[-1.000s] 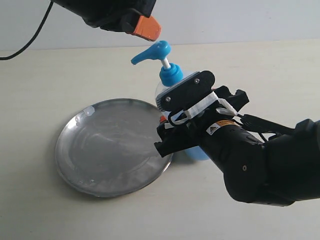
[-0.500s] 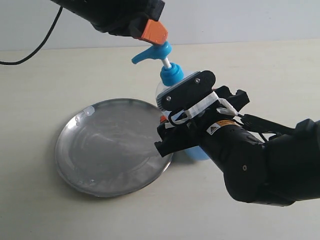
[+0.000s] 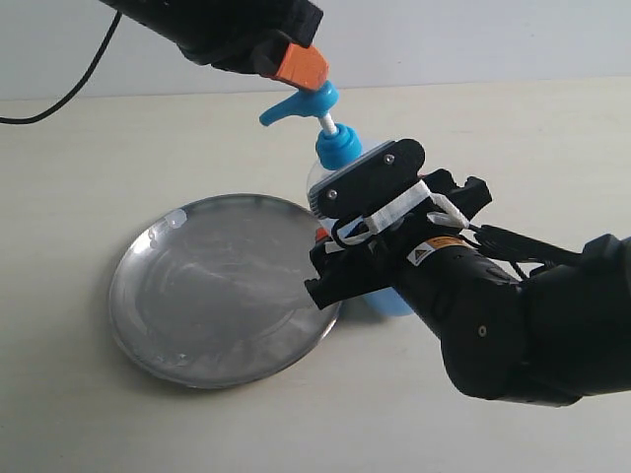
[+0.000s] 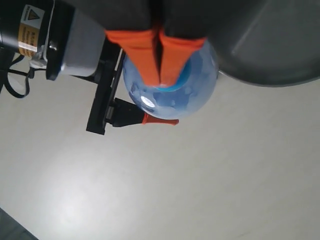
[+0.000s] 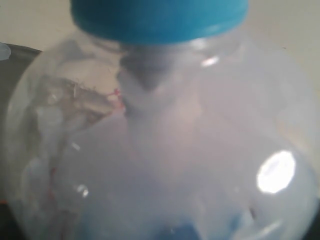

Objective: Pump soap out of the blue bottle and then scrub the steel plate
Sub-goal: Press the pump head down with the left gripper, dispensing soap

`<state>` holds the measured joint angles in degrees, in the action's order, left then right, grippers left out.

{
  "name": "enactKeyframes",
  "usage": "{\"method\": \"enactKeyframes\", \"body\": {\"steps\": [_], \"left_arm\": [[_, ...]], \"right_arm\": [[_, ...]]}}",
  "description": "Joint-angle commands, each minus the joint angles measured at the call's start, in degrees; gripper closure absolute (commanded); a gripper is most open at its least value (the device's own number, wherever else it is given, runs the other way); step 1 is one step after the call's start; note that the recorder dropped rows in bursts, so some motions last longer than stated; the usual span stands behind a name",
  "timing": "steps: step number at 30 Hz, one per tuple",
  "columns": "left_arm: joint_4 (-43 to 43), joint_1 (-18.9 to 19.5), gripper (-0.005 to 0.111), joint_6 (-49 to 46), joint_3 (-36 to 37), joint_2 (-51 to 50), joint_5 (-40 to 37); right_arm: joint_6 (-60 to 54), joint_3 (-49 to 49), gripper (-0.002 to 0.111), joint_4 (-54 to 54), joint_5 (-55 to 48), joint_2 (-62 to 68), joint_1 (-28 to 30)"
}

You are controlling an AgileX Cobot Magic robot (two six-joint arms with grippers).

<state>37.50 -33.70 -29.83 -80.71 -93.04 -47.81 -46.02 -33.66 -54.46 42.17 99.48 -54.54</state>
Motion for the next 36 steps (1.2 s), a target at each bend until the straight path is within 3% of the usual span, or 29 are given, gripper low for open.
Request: {"method": "enactKeyframes", "body": {"steps": [1, 36], "left_arm": [[-0.92, -0.34, 0.107, 0.1, -0.13, -0.49, -1.49], [-1.5, -1.26, 0.107, 0.1, -0.13, -5.74, -8.15]], "right_arm": [[0.72, -0.46, 0.108, 3.21, 3.78, -0.75, -0.13], [1.63, -0.46, 0.108, 4.35, 4.71, -0.75, -0.13]]}}
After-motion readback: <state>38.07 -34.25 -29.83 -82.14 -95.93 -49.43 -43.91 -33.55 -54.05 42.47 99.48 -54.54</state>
